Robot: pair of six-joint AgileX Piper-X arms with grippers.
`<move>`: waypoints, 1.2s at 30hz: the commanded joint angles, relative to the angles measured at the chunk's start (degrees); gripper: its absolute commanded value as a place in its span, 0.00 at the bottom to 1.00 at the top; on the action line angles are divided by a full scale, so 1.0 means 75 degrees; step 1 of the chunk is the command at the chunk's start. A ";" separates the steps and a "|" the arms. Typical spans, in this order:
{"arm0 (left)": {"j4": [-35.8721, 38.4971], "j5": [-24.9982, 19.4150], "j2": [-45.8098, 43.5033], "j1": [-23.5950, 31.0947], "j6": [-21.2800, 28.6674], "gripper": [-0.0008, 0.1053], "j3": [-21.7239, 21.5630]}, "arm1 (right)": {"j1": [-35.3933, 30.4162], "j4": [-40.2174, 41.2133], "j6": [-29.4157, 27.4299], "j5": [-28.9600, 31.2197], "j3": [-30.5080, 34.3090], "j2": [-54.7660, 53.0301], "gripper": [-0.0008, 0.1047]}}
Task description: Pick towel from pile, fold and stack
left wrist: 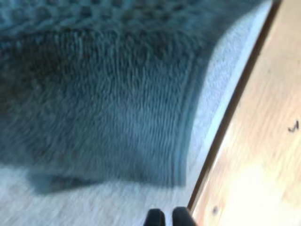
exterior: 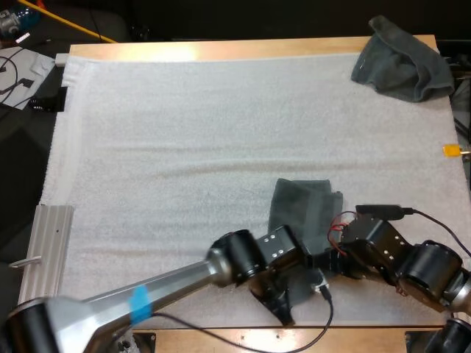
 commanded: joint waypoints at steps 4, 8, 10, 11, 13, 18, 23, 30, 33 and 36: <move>0.0950 -0.0911 -0.1314 0.0061 0.0365 0.01 -0.0170 | 0.0016 -0.0171 0.0059 0.0279 -0.0545 -0.0133 0.01; 0.1330 -0.1066 -0.1995 0.0136 0.0347 0.01 -0.0372 | 0.0046 0.0142 0.0137 0.0478 -0.1080 -0.0253 0.01; 0.1514 -0.1111 -0.2304 0.0147 0.0320 0.01 -0.0525 | 0.0054 0.0425 0.0149 0.0565 -0.1363 -0.0299 0.01; 0.1326 -0.1053 -0.2141 0.0128 0.0256 0.01 -0.0461 | 0.0027 0.0276 0.0136 0.0530 -0.1220 -0.0274 0.01; 0.1064 -0.1007 -0.1985 0.0116 0.0218 0.00 -0.0396 | 0.0001 0.0174 0.0133 0.0512 -0.1107 -0.0226 0.01; 0.0554 -0.0972 -0.1848 0.0109 0.0211 0.01 -0.0278 | -0.0035 0.0316 0.0123 0.0549 -0.1110 -0.0180 0.01; -0.0334 -0.1014 -0.1823 0.0115 0.0271 0.15 0.0286 | -0.0240 0.0251 0.0120 0.0522 -0.1129 -0.0090 0.01; -0.0640 -0.1391 -0.1202 0.0089 0.0282 0.57 0.0479 | -0.0401 0.0194 0.0088 0.0499 -0.1131 -0.0052 0.01; -0.0737 -0.1372 -0.0731 0.0099 0.0298 0.55 0.0434 | -0.0455 0.0202 0.0085 0.0525 -0.1129 -0.0040 0.01; -0.0757 -0.1216 -0.0626 0.0126 0.0285 0.53 0.0446 | -0.0409 0.0271 0.0085 0.0563 -0.1107 -0.0108 0.01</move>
